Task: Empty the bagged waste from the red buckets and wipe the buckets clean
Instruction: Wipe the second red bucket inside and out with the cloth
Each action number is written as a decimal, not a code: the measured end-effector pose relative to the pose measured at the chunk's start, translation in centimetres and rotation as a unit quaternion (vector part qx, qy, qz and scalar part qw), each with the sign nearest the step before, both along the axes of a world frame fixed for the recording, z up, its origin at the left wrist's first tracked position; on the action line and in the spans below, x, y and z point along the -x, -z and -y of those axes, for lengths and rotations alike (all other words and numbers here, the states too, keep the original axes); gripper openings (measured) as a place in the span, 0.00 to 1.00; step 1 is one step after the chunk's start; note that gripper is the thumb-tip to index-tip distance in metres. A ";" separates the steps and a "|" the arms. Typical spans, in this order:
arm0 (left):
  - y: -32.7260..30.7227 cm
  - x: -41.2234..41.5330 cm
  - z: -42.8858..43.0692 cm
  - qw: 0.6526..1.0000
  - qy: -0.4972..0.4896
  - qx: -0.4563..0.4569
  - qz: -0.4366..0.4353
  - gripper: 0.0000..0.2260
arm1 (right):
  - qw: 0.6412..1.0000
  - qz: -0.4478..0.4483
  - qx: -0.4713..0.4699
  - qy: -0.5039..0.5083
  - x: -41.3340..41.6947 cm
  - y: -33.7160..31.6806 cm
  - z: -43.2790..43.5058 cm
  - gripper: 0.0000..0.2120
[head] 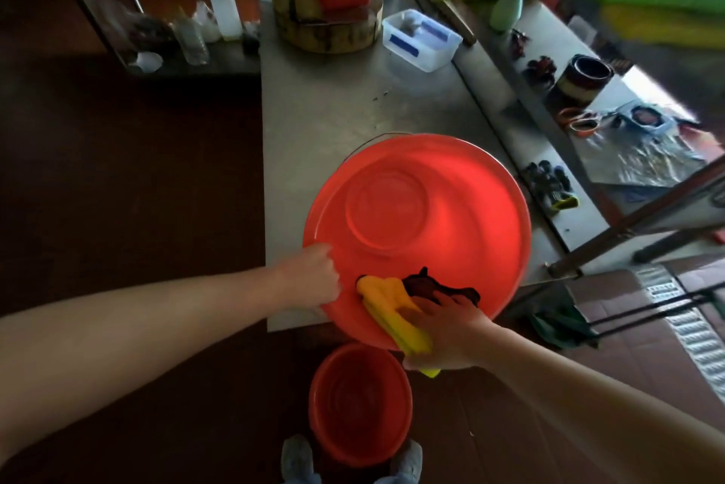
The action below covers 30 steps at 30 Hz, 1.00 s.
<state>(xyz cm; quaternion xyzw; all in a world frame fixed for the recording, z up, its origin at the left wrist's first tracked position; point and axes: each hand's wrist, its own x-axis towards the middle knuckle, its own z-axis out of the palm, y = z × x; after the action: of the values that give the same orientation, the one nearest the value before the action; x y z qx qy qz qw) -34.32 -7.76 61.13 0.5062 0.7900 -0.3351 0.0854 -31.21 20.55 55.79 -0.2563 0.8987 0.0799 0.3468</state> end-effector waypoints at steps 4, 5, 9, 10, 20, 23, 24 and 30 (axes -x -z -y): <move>-3.9 3.0 1.5 0.998 -0.019 0.064 -0.018 0.15 | 0.995 -0.070 0.015 -0.070 0.2 -1.9 -0.4 0.45; -4.8 3.5 1.7 0.997 -0.026 0.076 -0.020 0.15 | 0.993 -0.087 0.016 -0.082 0.5 -2.3 -0.4 0.43; -6.5 4.4 2.1 0.988 -0.064 0.131 -0.059 0.15 | 0.988 -0.119 0.005 -0.096 1.5 -3.3 0.6 0.38; -6.3 4.2 2.0 0.984 -0.081 0.143 -0.073 0.14 | 0.988 -0.123 0.004 -0.094 1.6 -3.4 0.9 0.38; 3.4 -3.6 -4.2 0.962 -0.244 -0.122 0.020 0.29 | 0.987 -0.154 0.034 -0.042 1.0 -1.9 2.3 0.39; 4.0 -3.3 -4.2 0.968 -0.199 -0.148 -0.029 0.25 | 0.989 -0.143 0.043 -0.017 0.8 -1.3 2.0 0.40; 4.1 -3.0 -3.9 0.972 -0.179 -0.150 -0.035 0.24 | 0.989 -0.137 0.045 -0.012 0.9 -1.2 1.8 0.40; 2.0 -0.6 -0.8 0.982 -0.099 -0.134 -0.084 0.09 | 0.988 -0.144 0.022 -0.061 2.6 -2.5 0.2 0.38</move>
<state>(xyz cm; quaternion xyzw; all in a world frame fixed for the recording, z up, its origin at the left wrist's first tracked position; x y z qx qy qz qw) -33.75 -6.97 59.17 0.4023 0.8784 -0.2574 -0.0177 -33.83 20.34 58.34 -0.3042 0.9234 0.1169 0.2028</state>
